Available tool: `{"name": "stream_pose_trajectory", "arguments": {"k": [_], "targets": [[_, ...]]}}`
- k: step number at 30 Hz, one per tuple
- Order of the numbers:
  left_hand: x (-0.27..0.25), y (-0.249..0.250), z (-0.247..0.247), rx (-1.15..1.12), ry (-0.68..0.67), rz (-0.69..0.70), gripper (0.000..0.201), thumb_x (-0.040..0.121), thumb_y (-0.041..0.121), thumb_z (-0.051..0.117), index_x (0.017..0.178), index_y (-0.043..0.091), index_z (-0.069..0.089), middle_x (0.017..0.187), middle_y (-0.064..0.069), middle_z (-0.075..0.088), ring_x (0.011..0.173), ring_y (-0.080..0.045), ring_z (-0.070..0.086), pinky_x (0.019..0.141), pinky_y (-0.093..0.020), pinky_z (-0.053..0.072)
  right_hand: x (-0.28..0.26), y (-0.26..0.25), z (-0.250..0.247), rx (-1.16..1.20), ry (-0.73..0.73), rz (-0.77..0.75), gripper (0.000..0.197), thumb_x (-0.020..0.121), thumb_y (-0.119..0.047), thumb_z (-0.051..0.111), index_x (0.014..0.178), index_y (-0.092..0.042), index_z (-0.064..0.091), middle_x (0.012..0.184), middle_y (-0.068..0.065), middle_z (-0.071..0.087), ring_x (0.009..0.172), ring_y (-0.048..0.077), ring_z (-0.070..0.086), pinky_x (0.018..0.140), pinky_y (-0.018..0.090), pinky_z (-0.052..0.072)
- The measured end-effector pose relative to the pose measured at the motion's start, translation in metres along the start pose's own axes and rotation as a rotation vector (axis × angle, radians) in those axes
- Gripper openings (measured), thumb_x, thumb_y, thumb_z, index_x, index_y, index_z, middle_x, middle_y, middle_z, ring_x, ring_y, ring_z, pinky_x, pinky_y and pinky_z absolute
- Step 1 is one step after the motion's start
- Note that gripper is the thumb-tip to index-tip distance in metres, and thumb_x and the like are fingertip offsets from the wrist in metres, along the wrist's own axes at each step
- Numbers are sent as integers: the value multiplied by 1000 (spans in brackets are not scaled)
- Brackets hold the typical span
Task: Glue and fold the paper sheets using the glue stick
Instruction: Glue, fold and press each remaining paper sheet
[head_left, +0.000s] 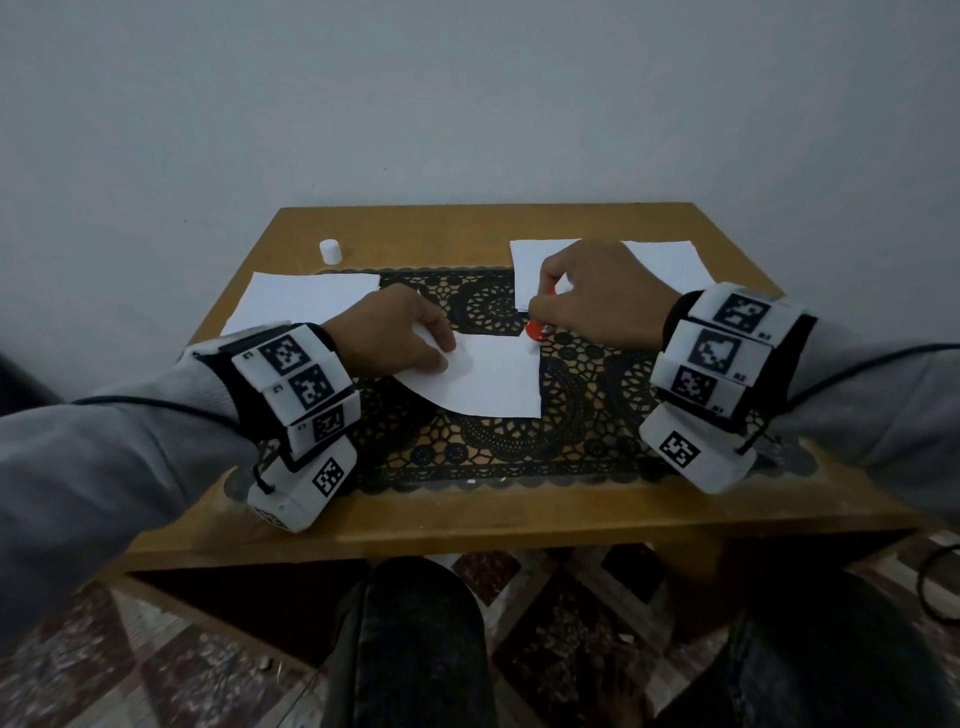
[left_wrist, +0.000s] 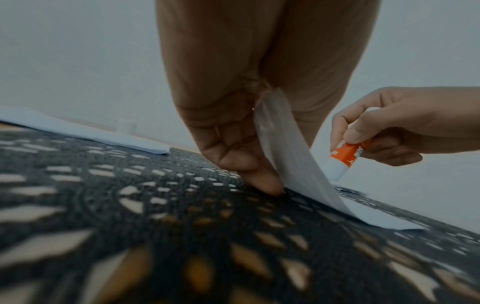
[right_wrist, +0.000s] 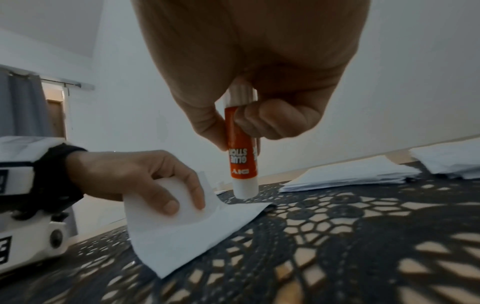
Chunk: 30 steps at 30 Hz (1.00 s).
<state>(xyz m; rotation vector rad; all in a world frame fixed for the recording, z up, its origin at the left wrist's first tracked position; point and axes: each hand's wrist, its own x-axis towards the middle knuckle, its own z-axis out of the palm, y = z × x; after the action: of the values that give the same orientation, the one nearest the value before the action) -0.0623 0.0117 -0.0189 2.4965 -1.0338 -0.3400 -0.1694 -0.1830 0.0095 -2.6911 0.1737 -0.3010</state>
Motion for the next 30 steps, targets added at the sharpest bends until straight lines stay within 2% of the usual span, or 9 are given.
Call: {"name": "stream_pose_trajectory", "arguments": {"k": [5, 7, 9, 12, 15, 18, 21, 25, 30], "targets": [[-1, 4, 0, 29, -1, 4, 23, 81, 17, 73, 104, 17, 73, 121, 1, 62, 104, -12, 52, 86, -20, 34, 5, -1, 12, -66, -52, -2, 23, 87, -30, 62, 79, -9, 65, 78, -6, 50, 73, 14, 53, 61, 29, 34], [-2, 6, 1, 63, -15, 15, 28, 81, 17, 73, 108, 19, 71, 126, 2, 59, 110, -14, 51, 86, -19, 32, 7, -1, 15, -96, -58, 5, 23, 87, -32, 63, 82, -10, 64, 91, -3, 51, 84, 16, 53, 72, 29, 33], [-2, 9, 2, 100, -53, 27, 34, 81, 17, 73, 115, 23, 69, 130, 4, 55, 118, -16, 48, 88, -19, 31, 9, -2, 16, -127, -68, 5, 22, 87, -32, 63, 83, -11, 64, 89, -4, 49, 84, 15, 51, 77, 29, 32], [-1, 13, 2, 128, -100, 39, 39, 81, 19, 74, 118, 27, 67, 133, 6, 54, 120, -16, 47, 89, -20, 30, 9, -6, 14, -134, -85, -3, 20, 85, -31, 64, 82, -11, 63, 72, -11, 42, 65, 9, 46, 67, 27, 37], [0, 13, 2, 145, -104, 32, 41, 80, 21, 75, 119, 29, 66, 134, 4, 55, 121, -17, 47, 92, -23, 32, 7, -9, 12, -136, -96, -18, 19, 86, -29, 64, 82, -10, 64, 68, -13, 40, 57, 6, 42, 52, 23, 32], [0, 14, 3, 156, -104, 29, 42, 79, 21, 76, 119, 29, 66, 135, 3, 55, 122, -18, 47, 98, -28, 35, 5, -11, 11, -126, -126, -20, 20, 85, -30, 64, 80, -10, 64, 67, -10, 43, 60, 7, 45, 51, 23, 31], [-1, 16, 2, 152, -108, 27, 42, 80, 19, 75, 120, 27, 66, 135, 3, 55, 122, -18, 47, 97, -26, 34, 1, -13, 10, -105, -155, -24, 23, 84, -30, 66, 78, -8, 66, 64, -6, 47, 58, 9, 46, 50, 24, 32], [-1, 16, 2, 165, -99, 29, 42, 80, 19, 75, 120, 27, 66, 136, 3, 54, 123, -18, 46, 94, -25, 33, -8, -15, 10, -53, -189, -52, 23, 83, -28, 67, 73, -8, 65, 59, -5, 44, 52, 9, 41, 51, 23, 31], [-1, 13, 4, 174, -106, 14, 41, 80, 24, 75, 119, 29, 65, 137, 3, 52, 125, -19, 45, 102, -31, 33, -20, -19, 7, -38, -269, -65, 21, 84, -30, 66, 75, -11, 68, 59, -7, 43, 53, 9, 39, 51, 20, 28]]}}
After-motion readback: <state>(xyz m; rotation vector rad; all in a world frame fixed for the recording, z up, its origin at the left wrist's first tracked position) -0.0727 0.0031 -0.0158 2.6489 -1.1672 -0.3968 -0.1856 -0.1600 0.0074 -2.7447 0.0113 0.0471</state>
